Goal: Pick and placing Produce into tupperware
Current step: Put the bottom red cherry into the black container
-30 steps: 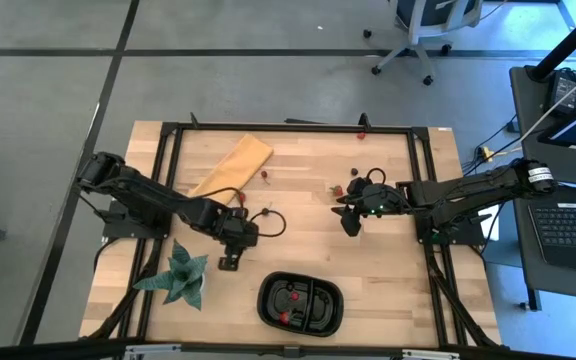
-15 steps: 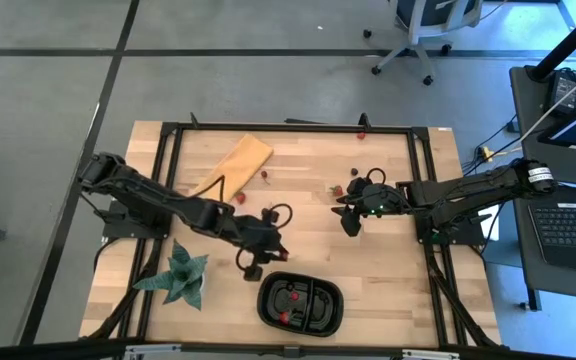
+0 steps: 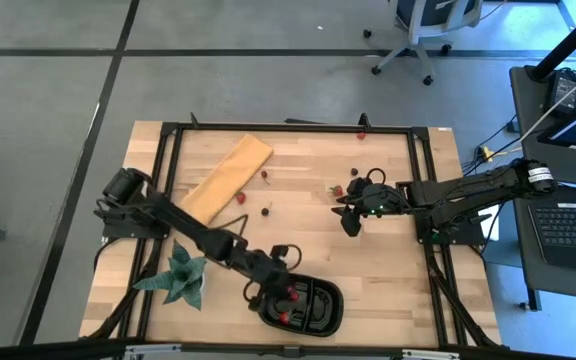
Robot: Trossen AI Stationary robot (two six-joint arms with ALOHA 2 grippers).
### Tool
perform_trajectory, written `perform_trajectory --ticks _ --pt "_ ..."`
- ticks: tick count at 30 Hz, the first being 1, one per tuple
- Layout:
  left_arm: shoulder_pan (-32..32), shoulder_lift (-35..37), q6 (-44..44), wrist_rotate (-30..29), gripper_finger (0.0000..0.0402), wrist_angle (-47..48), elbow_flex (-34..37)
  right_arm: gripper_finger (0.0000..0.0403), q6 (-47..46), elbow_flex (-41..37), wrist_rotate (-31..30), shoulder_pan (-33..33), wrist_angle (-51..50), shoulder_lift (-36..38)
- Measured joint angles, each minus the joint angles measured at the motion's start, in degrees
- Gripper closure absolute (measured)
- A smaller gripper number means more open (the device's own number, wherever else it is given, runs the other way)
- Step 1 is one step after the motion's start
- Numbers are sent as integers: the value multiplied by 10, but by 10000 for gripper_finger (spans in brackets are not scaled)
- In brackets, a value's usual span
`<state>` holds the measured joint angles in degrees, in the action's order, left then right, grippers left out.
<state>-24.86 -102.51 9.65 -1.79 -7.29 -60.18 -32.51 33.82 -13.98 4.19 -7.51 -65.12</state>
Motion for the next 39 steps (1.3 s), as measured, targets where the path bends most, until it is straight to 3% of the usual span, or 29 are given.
perform_trajectory --ticks 11,39 --pt "-14 -53 86 0 333 23 0 222 0 0 0 0 -7 0" --pt "-11 -53 65 -6 328 47 0 222 0 0 0 0 -14 0"
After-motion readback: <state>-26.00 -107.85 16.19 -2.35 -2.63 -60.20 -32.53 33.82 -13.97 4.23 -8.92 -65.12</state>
